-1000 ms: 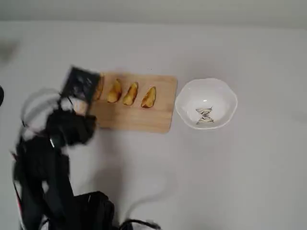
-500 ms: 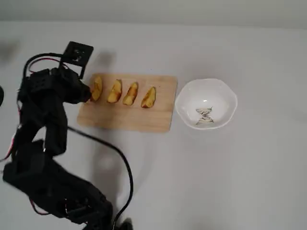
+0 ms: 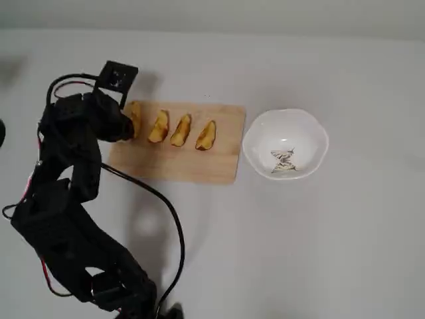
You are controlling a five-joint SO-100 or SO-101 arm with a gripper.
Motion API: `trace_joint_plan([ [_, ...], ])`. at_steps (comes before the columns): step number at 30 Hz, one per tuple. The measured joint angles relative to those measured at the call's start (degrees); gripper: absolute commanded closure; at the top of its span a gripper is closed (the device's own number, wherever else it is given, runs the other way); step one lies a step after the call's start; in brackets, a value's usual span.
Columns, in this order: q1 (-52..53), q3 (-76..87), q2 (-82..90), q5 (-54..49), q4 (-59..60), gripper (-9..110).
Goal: Pick up the leftmost apple slice from the cutting board and place it into the bowl
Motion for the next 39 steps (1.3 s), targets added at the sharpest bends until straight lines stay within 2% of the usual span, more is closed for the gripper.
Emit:
trace_joint_plan([
  [14, 2.5, -3.6, 0.0, -3.6, 6.2, 79],
  [33, 6.5, -7.4, -6.0, -6.7, 0.5, 80],
  [36, 6.6, -7.6, -7.3, -6.7, -0.3, 82],
  [39, 6.2, -9.6, -9.3, -6.0, -0.4, 91],
])
